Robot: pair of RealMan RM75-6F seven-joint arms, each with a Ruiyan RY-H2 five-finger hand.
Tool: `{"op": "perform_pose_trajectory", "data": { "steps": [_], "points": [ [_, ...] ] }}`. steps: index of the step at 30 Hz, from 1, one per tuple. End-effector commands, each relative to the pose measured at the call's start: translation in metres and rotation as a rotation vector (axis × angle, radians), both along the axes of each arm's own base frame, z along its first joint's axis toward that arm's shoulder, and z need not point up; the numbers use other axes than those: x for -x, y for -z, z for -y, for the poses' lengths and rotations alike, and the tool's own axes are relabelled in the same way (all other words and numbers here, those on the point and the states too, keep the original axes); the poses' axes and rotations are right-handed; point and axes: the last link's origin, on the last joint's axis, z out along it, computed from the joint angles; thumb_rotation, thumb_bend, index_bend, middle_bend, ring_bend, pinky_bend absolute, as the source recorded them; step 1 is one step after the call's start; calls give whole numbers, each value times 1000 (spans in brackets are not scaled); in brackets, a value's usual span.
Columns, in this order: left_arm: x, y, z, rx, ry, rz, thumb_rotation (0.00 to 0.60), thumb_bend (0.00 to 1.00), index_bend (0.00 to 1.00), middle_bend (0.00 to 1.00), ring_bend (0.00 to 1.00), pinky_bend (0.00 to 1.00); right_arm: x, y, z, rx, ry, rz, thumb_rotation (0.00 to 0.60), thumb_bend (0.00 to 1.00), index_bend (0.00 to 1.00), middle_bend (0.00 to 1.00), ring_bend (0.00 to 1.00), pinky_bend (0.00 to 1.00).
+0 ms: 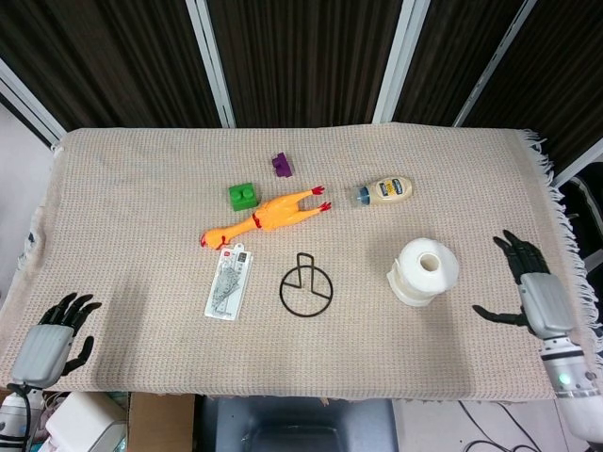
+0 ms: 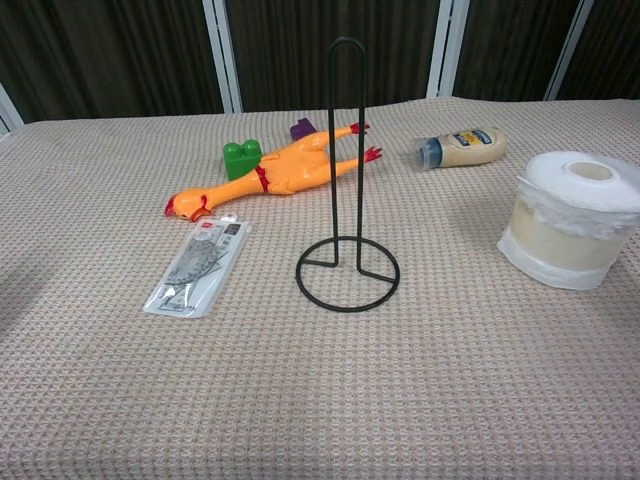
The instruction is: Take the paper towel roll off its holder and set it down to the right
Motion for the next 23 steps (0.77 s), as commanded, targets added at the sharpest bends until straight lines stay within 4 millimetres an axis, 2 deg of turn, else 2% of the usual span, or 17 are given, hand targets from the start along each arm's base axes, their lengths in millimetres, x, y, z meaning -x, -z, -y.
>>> {"op": "perform_pose_trajectory", "data": {
  "steps": [1,9,23],
  "points": [
    [-1,0,0,-2,4,-5,600,524,214,131,75,229,5,-25,-35,187,85,-175,600,68,0,0,0,0],
    [-4,-2,-1,-14,10,-5,600,524,213,130,74,230,24,-18,-41,163,134,-182,600,68,0,0,0,0],
    [-6,0,-3,-5,14,2,600,524,214,130,74,230,28,-10,-41,103,145,-126,600,68,0,0,0,0]
  ]
}}
